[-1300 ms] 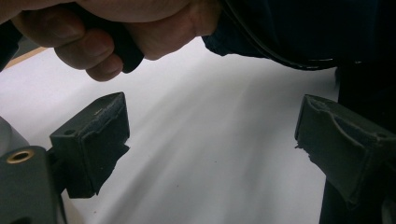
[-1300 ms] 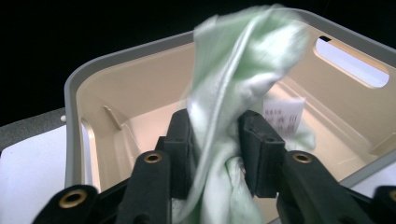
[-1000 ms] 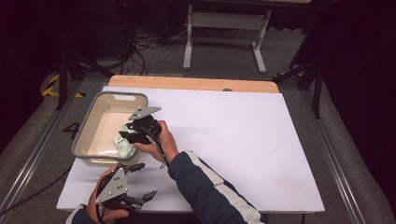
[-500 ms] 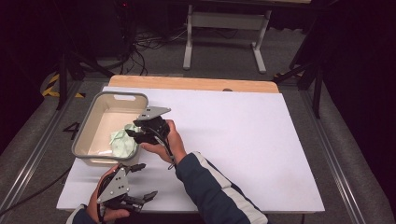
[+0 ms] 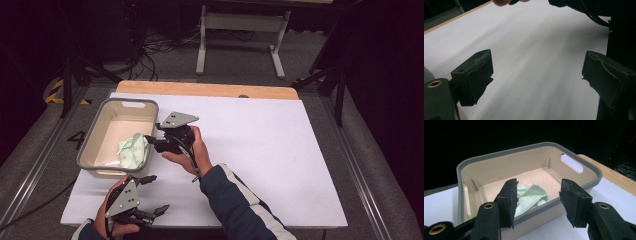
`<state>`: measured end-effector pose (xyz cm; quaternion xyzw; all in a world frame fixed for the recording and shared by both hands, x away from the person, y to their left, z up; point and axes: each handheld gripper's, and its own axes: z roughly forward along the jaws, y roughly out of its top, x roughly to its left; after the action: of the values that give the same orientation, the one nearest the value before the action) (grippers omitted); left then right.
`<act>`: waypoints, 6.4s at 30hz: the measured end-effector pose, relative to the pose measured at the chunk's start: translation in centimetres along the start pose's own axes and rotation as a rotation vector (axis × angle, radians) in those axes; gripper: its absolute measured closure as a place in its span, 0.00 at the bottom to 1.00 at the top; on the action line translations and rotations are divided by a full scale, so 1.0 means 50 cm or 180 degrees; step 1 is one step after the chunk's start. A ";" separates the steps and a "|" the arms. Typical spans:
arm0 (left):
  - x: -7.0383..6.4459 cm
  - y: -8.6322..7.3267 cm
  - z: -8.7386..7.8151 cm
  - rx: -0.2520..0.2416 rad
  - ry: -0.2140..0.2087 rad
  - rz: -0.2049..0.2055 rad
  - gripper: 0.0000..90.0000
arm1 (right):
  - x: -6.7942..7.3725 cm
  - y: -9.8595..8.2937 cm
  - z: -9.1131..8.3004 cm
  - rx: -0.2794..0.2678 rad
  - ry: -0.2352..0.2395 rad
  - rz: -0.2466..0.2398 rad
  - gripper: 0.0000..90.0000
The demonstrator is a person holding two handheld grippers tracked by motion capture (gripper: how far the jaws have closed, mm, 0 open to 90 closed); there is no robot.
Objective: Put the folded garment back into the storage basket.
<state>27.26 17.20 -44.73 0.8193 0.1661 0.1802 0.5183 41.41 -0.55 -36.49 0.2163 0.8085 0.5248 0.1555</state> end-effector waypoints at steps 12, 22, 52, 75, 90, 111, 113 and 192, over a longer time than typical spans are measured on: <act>0.000 -0.001 0.003 0.0025 0.0005 -0.0001 0.12 | -0.018 0.002 -0.050 -0.0079 -0.0142 -0.0058 0.50; 0.000 -0.002 0.005 0.0032 -0.0005 -0.0009 0.12 | -0.023 -0.001 -0.069 -0.0074 -0.0208 -0.0112 0.48; 0.000 -0.003 0.008 0.0068 0.0011 0.0014 0.12 | -0.048 -0.019 -0.137 -0.0202 -0.0505 -0.0148 0.25; -0.001 -0.004 0.010 0.0090 0.0020 0.0008 0.12 | -0.049 -0.046 -0.177 -0.0277 -0.0652 -0.0257 0.04; -0.001 -0.004 0.011 0.0113 0.0011 0.0026 0.12 | -0.043 -0.067 -0.206 -0.0228 -0.0809 -0.0499 0.05; -0.001 -0.004 0.016 0.0133 0.0021 0.0029 0.12 | -0.058 -0.095 -0.266 -0.0273 -0.0953 -0.0603 0.05; -0.001 -0.004 0.015 0.0133 0.0023 0.0033 0.12 | -0.057 -0.096 -0.272 -0.0266 -0.0945 -0.0604 0.06; -0.003 -0.001 0.013 0.0140 0.0054 0.0081 0.11 | -0.036 -0.175 -0.404 0.0050 -0.1263 -0.0863 0.07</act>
<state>27.44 16.64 -45.04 0.8310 0.1639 0.1900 0.4964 31.65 -20.39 -36.37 0.2060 0.7878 0.4400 0.3786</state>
